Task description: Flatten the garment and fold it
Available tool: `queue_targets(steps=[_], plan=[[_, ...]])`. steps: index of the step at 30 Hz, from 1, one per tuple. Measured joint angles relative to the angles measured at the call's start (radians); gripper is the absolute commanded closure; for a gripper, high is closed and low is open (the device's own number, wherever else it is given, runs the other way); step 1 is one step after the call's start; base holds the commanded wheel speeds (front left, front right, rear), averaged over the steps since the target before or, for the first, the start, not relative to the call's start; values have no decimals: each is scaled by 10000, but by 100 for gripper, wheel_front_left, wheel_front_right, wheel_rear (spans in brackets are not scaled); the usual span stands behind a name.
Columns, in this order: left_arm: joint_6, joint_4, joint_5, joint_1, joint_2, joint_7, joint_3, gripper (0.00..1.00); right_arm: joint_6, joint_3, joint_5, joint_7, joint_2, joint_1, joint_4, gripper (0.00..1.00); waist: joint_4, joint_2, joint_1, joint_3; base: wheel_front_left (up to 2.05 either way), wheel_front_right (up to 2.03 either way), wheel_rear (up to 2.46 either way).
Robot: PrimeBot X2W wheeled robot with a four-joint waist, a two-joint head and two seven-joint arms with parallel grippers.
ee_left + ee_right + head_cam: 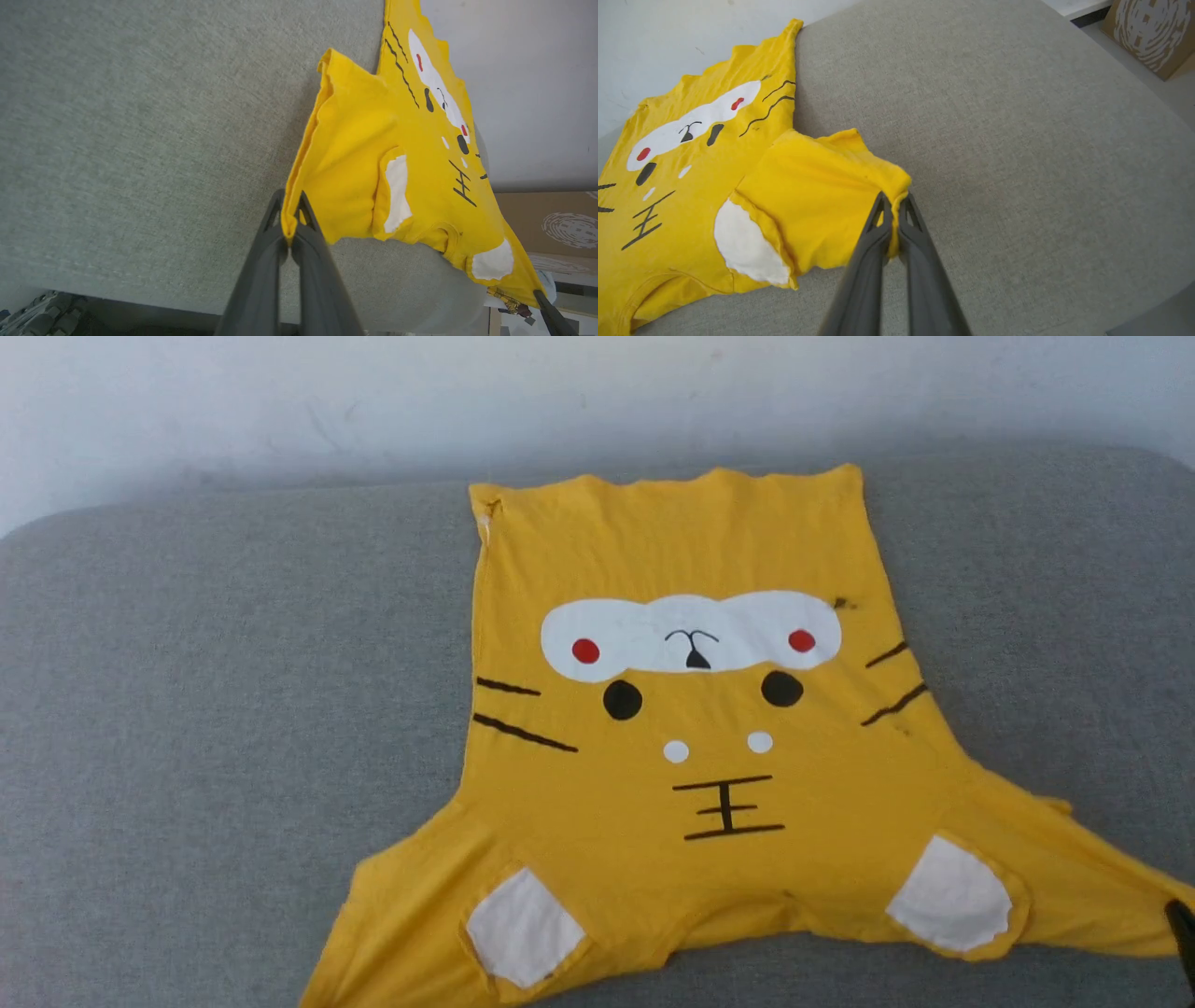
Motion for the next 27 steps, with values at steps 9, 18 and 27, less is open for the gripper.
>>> queue_targets(steps=[9, 18, 27], plan=[[-13, 75, -81, 244, 92, -29, 314, 100, 0, -150, 537, -627, 15, 705, 821, 100, 94, 0, 1, -153, 0, 0, 0], [-10, 107, 90, -67, 119, -35, -63, 100, 0, 493, 332, -1039, 10, 548, 1473, 34, 50, 0, 1, -278, 0, 0, 0], [-23, 0, 731, -548, 42, -456, -506, 100, -2, 773, -161, -196, -353, -1513, -612, 0, 96, 0, 2, -58, 0, 0, 0]])
